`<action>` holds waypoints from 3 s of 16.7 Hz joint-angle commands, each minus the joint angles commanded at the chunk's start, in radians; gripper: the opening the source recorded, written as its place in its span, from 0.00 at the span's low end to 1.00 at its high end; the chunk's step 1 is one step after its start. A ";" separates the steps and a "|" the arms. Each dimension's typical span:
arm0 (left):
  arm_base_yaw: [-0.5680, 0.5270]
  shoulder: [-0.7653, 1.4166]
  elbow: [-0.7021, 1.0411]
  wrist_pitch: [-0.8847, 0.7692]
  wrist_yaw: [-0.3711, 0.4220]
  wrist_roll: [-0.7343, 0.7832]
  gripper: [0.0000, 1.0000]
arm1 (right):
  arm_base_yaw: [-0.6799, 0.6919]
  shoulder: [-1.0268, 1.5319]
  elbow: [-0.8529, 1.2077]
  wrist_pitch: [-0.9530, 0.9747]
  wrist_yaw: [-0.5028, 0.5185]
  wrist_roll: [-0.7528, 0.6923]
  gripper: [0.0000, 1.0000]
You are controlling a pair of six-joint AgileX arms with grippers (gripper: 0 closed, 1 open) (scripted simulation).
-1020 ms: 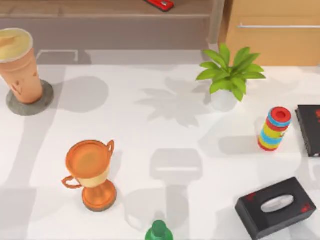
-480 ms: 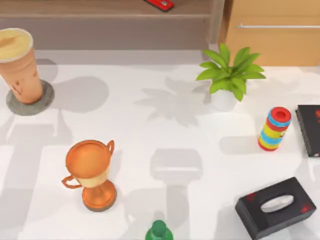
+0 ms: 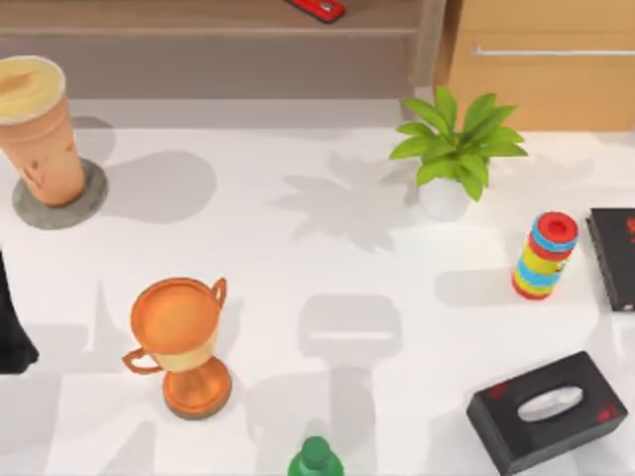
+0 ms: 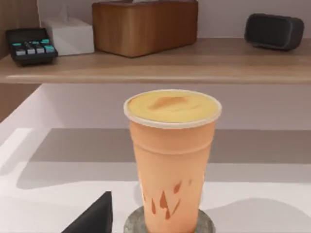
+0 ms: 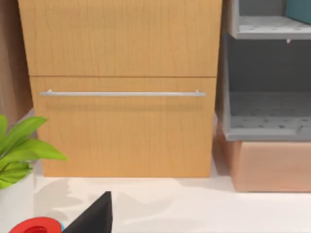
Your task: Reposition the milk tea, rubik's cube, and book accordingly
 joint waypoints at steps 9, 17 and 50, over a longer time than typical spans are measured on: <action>0.001 -0.029 -0.029 -0.002 0.001 0.000 1.00 | -0.008 0.031 0.026 0.012 -0.008 0.000 1.00; 0.001 -0.029 -0.029 -0.002 0.001 0.000 1.00 | -0.130 0.558 0.414 0.186 -0.119 -0.002 1.00; 0.001 -0.029 -0.029 -0.002 0.001 0.000 1.00 | -0.397 2.096 1.537 0.560 -0.366 -0.009 1.00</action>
